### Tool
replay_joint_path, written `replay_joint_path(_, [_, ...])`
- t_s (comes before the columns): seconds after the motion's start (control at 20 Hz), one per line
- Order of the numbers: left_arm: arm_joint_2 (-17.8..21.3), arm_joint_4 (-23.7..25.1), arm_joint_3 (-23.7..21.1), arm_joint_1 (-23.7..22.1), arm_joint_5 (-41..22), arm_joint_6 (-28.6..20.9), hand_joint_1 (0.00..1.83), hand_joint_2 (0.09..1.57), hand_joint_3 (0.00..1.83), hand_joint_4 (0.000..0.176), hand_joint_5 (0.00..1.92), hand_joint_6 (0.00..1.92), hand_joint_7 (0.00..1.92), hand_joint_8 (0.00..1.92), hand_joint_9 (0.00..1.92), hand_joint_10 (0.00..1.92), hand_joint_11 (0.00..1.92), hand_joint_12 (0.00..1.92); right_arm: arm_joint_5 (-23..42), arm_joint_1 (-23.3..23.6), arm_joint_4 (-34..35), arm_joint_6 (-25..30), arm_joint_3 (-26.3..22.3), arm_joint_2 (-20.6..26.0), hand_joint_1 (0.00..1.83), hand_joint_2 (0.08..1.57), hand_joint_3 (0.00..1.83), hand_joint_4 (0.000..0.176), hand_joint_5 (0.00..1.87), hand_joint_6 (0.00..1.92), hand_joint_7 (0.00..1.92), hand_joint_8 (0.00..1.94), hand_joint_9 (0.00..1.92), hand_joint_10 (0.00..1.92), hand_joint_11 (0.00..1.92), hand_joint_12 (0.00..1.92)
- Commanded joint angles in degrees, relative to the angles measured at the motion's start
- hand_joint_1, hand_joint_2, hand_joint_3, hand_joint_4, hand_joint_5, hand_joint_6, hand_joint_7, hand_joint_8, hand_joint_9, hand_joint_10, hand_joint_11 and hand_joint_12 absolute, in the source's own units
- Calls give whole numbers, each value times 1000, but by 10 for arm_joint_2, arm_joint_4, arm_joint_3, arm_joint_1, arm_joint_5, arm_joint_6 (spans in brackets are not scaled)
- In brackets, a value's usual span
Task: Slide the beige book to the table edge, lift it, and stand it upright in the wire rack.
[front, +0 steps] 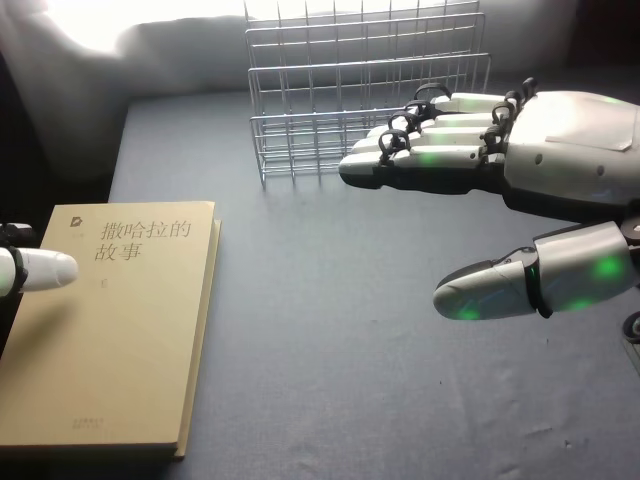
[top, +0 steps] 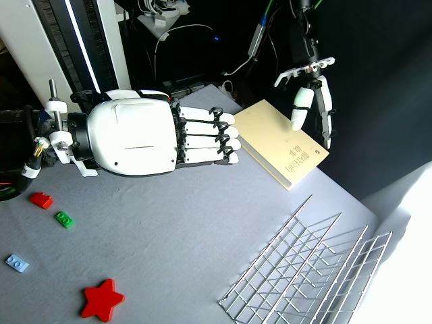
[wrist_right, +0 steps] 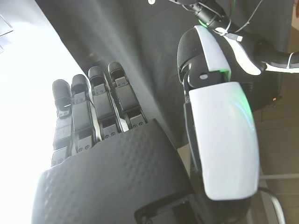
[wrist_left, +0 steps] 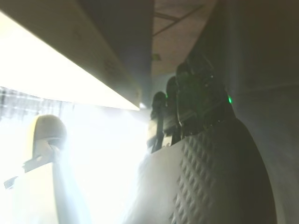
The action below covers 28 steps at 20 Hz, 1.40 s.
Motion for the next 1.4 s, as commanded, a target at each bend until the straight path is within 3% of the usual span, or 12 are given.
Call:
replay_joint_path(0.0, [0,-2,7,-2,-43,-4,659,958,0,70,115,2,135,2,190,2,0,698,59,7,28,2,-2,3,165,1151,0,0,126,0,125,0,148,0,0,513])
replay_joint_path(0.15, [-8,-2,11,-2,-43,-6,640,964,0,77,104,0,136,1,190,1,0,697,59,6,28,2,-3,3,156,1145,0,0,135,4,146,4,163,4,0,514])
replay_joint_path(0.35, [-18,-2,20,-5,-43,-6,641,962,0,71,131,7,163,6,213,7,0,762,59,5,28,2,-4,3,182,1144,0,0,136,1,145,0,163,0,0,565])
replay_joint_path(0.75, [-39,3,33,-11,-42,-8,628,974,2,71,115,1,141,0,177,1,0,697,59,4,24,4,-6,3,148,1149,0,0,126,2,137,1,158,0,0,622])
replay_joint_path(1.0, [-48,4,37,-14,-42,-8,635,970,0,68,121,2,158,2,196,7,0,732,59,4,22,4,-6,3,138,1155,1,0,128,5,128,0,152,1,0,523])
replay_joint_path(1.1, [-51,5,39,-15,-42,-8,634,972,1,71,105,0,140,0,167,0,0,716,59,4,18,3,-6,3,132,1153,0,0,148,6,142,2,179,7,0,593])
replay_joint_path(1.2, [-52,7,40,-17,-42,-8,640,972,1,70,116,6,156,8,194,13,0,711,59,4,18,3,-6,3,104,1159,1,0,107,3,126,2,168,1,0,504])
replay_joint_path(1.35, [-52,9,42,-17,-42,-8,699,996,7,49,173,17,234,15,235,19,0,809,59,4,18,3,-6,3,91,1158,0,0,127,4,132,1,165,1,0,466])
